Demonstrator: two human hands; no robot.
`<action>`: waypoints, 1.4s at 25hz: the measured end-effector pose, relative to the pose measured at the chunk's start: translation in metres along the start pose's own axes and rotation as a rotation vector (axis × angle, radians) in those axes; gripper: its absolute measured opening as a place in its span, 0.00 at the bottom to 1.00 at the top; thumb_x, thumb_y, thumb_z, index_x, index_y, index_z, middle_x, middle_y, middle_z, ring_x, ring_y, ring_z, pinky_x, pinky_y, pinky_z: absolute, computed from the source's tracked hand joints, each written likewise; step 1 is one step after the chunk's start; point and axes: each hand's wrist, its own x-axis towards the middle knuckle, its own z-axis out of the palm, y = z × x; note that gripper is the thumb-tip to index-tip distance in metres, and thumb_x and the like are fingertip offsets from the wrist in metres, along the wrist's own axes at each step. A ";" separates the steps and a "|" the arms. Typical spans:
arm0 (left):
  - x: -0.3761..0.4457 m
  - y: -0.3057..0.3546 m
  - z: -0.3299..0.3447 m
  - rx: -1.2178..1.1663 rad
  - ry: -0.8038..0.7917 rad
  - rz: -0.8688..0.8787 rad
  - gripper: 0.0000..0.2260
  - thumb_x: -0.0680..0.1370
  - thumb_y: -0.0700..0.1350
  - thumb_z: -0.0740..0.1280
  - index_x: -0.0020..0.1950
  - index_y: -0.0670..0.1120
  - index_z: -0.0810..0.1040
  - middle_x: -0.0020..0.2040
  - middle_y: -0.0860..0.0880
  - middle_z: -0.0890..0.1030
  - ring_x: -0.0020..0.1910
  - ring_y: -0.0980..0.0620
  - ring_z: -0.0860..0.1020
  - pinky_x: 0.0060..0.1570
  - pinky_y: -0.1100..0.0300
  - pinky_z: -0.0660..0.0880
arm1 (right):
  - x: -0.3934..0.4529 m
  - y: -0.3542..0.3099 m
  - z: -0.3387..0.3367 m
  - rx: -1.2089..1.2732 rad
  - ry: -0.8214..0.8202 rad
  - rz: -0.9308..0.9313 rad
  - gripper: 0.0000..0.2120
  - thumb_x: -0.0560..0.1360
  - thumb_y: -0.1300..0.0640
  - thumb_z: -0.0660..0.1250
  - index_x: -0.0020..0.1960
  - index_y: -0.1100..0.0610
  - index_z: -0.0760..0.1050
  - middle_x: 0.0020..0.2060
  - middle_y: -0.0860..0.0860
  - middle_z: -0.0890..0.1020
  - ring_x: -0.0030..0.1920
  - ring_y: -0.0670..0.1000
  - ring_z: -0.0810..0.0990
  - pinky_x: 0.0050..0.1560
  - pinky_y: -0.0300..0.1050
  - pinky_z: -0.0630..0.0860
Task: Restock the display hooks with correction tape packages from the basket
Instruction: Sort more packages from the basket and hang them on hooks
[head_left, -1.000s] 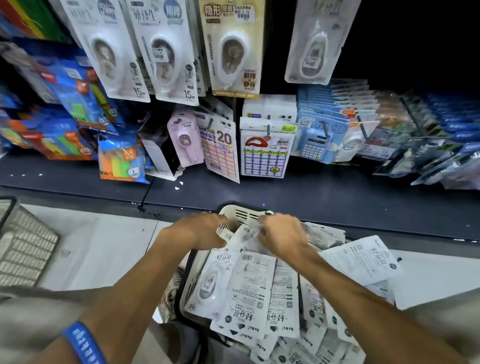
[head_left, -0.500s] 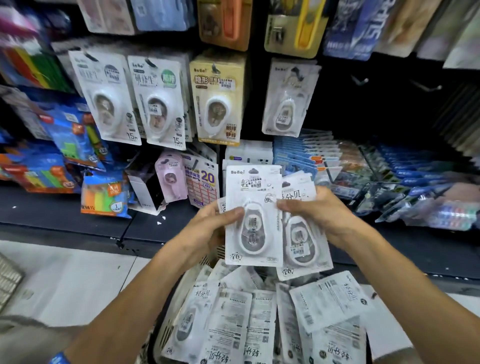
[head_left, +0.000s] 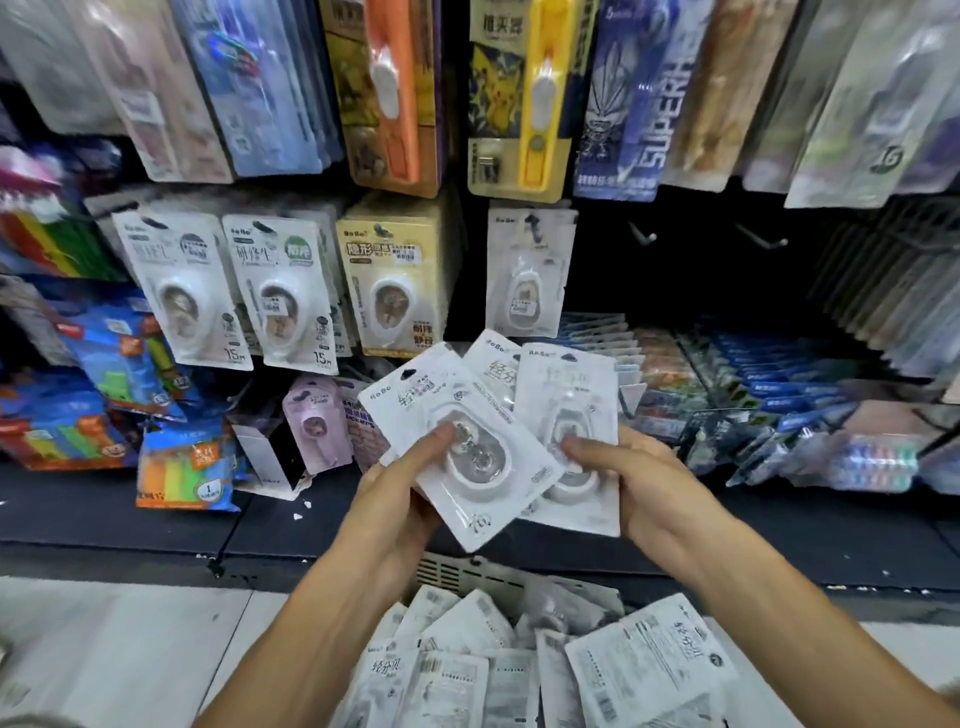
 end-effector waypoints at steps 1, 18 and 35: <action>0.000 -0.001 0.003 0.070 -0.034 -0.005 0.33 0.60 0.48 0.80 0.65 0.44 0.81 0.57 0.42 0.86 0.56 0.41 0.85 0.58 0.42 0.80 | 0.002 -0.004 -0.005 0.075 0.036 -0.010 0.22 0.67 0.62 0.76 0.60 0.63 0.81 0.53 0.60 0.86 0.48 0.58 0.87 0.44 0.51 0.85; -0.001 0.122 0.010 0.510 0.068 0.590 0.13 0.67 0.43 0.81 0.47 0.55 0.86 0.45 0.54 0.88 0.40 0.53 0.87 0.35 0.59 0.81 | 0.009 -0.056 0.032 -0.255 -0.051 -0.351 0.14 0.77 0.59 0.72 0.62 0.51 0.77 0.54 0.52 0.86 0.44 0.54 0.87 0.27 0.45 0.80; 0.018 0.102 0.021 0.432 0.012 0.514 0.19 0.63 0.44 0.82 0.52 0.50 0.84 0.47 0.51 0.88 0.46 0.49 0.87 0.51 0.47 0.83 | 0.025 -0.042 0.042 -0.409 0.278 -0.227 0.36 0.77 0.56 0.73 0.77 0.42 0.58 0.67 0.47 0.74 0.52 0.50 0.83 0.44 0.50 0.83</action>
